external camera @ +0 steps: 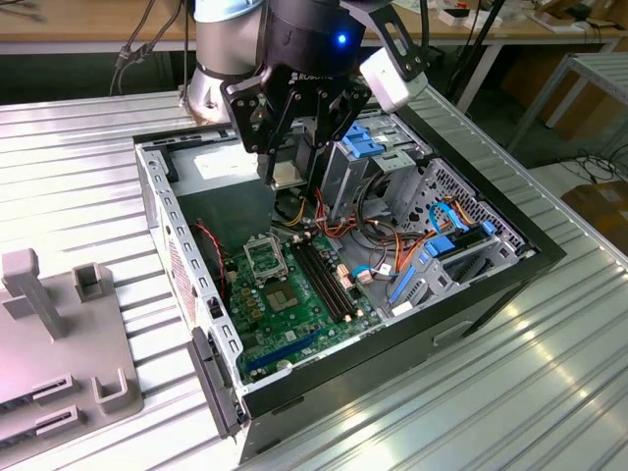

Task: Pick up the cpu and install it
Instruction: 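Place the cpu into insertion slot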

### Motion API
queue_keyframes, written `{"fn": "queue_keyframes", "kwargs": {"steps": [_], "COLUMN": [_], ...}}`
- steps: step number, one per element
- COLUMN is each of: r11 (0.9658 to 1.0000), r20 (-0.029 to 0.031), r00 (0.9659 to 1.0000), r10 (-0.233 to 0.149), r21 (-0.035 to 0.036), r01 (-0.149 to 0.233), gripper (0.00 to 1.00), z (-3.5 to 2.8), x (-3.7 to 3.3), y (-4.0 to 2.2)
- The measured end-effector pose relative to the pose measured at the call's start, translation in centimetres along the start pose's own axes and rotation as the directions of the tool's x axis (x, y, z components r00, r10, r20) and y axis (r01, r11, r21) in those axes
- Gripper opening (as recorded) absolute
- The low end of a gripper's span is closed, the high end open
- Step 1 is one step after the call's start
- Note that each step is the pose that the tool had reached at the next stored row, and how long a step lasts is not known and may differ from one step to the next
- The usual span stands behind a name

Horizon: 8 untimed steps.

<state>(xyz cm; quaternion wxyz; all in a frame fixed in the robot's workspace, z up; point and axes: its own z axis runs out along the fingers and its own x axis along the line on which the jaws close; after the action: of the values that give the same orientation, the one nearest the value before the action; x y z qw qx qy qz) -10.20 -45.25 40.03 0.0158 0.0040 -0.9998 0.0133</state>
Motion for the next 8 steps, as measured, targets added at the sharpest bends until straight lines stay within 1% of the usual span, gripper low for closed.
{"fn": "queue_keyframes", "kwargs": {"steps": [8], "r11": [1.0], "r20": [0.0], "r00": [1.0], "r10": [0.0], "r21": [0.0001], "r01": [0.0], "gripper": [0.47], "z": [0.01], "x": [0.0], "y": [0.0]}}
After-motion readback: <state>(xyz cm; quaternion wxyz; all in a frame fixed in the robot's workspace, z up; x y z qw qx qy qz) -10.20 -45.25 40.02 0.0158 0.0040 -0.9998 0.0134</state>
